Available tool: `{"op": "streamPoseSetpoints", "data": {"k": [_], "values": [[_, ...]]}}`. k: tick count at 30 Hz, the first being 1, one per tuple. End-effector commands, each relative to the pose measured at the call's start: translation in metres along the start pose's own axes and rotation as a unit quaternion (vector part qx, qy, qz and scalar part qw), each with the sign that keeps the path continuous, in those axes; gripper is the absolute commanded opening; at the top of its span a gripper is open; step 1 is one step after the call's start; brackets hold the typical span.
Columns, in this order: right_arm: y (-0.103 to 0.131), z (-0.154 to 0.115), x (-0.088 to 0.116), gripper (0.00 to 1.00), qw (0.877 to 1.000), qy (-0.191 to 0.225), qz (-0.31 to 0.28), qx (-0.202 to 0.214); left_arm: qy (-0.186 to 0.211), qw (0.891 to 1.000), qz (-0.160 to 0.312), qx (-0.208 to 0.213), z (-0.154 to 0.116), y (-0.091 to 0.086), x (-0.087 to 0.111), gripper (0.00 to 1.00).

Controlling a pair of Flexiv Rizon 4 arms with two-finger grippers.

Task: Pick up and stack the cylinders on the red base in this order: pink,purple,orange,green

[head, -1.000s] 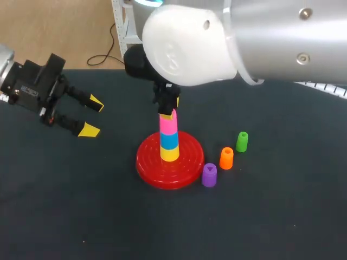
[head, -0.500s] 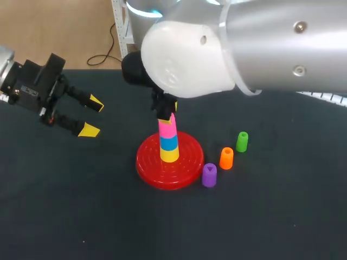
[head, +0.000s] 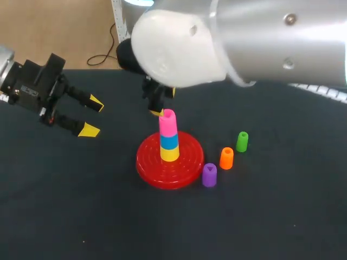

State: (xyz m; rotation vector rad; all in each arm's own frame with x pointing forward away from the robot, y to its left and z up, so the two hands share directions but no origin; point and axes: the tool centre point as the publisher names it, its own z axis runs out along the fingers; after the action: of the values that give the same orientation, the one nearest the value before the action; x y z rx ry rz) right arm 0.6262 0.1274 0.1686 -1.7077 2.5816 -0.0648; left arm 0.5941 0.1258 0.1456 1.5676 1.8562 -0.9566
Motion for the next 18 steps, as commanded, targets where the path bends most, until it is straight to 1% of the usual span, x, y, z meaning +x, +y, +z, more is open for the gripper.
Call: {"op": "streamPoseSetpoints", "data": {"k": [1,4,6,12,16,18], "values": [[-0.002,-0.02,0.029,1.0,0.999,-0.041,0.003,0.007,-0.001,1.0,0.001,0.001,0.0,0.001,0.001,1.0],[-0.005,-0.021,0.042,1.0,0.999,-0.049,-0.002,0.014,-0.001,1.0,0.001,0.001,0.0,0.001,0.001,1.0],[-0.003,-0.016,0.053,1.0,0.999,-0.049,-0.013,0.017,-0.001,1.0,0.001,0.001,0.0,0.001,0.001,1.0],[0.009,0.01,0.084,1.0,0.998,-0.041,-0.035,0.017,-0.001,1.0,0.001,0.001,0.0,0.001,0.001,1.0],[0.02,0.025,0.096,1.0,0.997,-0.052,-0.049,0.002,-0.001,1.0,0.001,0.001,0.0,0.001,0.001,1.0],[0.024,0.035,0.101,1.0,0.998,-0.049,-0.046,-0.003,-0.001,1.0,0.001,0.001,0.0,0.001,0.001,1.0]]}}
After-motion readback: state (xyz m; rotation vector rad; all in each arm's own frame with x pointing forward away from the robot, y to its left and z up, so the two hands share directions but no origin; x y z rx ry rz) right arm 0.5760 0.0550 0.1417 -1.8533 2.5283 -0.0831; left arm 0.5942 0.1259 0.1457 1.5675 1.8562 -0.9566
